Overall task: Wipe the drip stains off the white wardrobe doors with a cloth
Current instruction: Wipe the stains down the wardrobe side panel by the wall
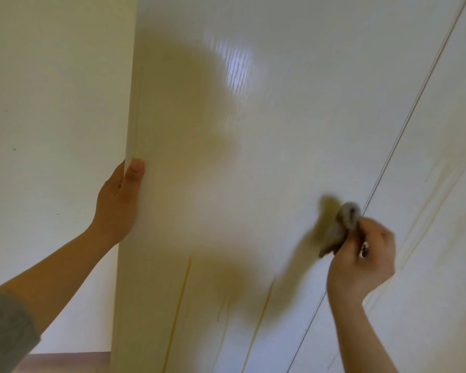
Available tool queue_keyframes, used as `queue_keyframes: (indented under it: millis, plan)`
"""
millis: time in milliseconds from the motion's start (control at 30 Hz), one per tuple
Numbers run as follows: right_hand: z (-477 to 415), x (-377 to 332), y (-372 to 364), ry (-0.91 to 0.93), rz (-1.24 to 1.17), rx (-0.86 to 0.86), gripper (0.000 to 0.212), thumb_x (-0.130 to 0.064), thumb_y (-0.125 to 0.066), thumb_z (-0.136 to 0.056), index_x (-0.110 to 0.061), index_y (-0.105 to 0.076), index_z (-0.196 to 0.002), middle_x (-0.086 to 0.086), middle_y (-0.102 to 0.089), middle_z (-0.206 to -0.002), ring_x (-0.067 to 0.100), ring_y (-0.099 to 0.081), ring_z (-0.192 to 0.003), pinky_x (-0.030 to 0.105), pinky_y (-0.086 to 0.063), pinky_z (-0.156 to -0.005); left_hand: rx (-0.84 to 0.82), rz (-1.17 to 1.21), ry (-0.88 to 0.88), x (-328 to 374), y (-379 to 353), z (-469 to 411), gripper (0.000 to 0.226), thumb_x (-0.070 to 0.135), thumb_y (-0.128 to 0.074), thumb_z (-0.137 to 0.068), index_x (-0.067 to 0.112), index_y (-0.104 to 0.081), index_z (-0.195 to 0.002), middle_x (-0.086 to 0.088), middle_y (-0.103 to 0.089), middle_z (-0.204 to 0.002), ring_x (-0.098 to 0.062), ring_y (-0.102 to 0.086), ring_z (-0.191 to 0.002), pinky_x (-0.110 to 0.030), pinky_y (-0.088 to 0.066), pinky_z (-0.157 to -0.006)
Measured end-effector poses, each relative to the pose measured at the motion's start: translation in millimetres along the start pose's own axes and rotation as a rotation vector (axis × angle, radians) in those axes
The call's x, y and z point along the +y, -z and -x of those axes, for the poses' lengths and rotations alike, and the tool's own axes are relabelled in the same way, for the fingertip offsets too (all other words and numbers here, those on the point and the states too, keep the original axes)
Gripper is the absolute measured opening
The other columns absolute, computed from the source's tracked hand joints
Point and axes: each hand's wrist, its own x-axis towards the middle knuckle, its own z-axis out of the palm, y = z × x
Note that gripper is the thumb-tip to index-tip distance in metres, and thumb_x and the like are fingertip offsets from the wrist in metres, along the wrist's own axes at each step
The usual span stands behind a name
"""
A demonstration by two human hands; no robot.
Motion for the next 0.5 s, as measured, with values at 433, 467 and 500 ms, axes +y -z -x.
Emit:
queue_keyframes:
  millis: [433, 467, 500]
  plan:
    - [55.0, 13.7, -22.4, 0.021, 0.063, -0.176, 0.039, 0.008, -0.037, -0.075, 0.003, -0.067, -0.100, 0.014, -0.059, -0.108, 0.030, -0.056, -0.104, 0.034, -0.045, -0.096, 0.010, 0.017, 0.026, -3.7, -1.0, -3.4, 0.031, 0.051, -0.028, -0.100, 0.034, -0.051, -0.112, 0.025, -0.048, -0.090, -0.004, -0.051, -0.080, -0.013, -0.035, -0.067]
    - [66.1, 21.8, -20.8, 0.053, 0.084, -0.194, 0.039, 0.008, -0.037, -0.076, 0.004, -0.067, -0.099, 0.014, -0.059, -0.108, 0.033, -0.056, -0.105, 0.042, -0.046, -0.098, -0.001, 0.021, 0.025, -3.3, -0.9, -3.5, 0.029, 0.053, -0.028, -0.100, 0.036, -0.050, -0.108, 0.025, -0.049, -0.090, 0.003, -0.049, -0.079, -0.011, -0.034, -0.066]
    - [74.7, 27.3, -18.8, 0.058, 0.106, -0.204, 0.038, 0.009, -0.037, -0.077, 0.004, -0.067, -0.100, 0.014, -0.059, -0.108, 0.034, -0.056, -0.107, 0.048, -0.046, -0.099, -0.013, 0.028, 0.023, -3.1, -0.1, -3.6, 0.031, 0.055, -0.028, -0.097, 0.035, -0.049, -0.109, 0.024, -0.049, -0.090, 0.007, -0.047, -0.079, -0.010, -0.033, -0.066]
